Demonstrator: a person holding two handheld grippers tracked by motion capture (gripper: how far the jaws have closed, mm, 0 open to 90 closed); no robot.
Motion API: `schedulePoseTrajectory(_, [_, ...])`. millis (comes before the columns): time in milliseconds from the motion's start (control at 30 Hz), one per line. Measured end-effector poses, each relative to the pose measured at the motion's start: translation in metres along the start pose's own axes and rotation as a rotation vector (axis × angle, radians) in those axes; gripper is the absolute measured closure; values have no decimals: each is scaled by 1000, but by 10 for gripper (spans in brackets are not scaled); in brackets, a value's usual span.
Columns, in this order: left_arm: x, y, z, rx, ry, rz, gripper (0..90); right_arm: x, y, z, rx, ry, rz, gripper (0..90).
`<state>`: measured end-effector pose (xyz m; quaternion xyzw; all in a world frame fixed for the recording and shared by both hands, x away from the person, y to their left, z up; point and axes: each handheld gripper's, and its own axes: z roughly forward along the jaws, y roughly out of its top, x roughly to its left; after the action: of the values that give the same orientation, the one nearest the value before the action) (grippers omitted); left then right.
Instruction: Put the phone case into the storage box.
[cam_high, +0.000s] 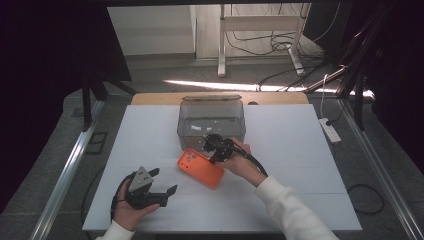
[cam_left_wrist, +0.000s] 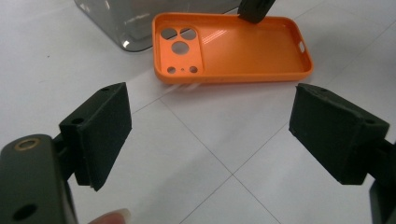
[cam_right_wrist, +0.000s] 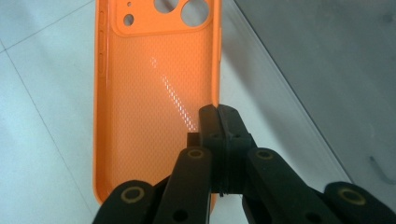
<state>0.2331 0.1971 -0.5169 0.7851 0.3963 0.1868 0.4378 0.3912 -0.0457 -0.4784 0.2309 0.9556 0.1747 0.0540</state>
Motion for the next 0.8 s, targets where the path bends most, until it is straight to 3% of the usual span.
schedulePoseTrajectory(800, [1, 0, 0, 4, 4, 0, 137, 2, -6, -39, -93, -3, -32, 900])
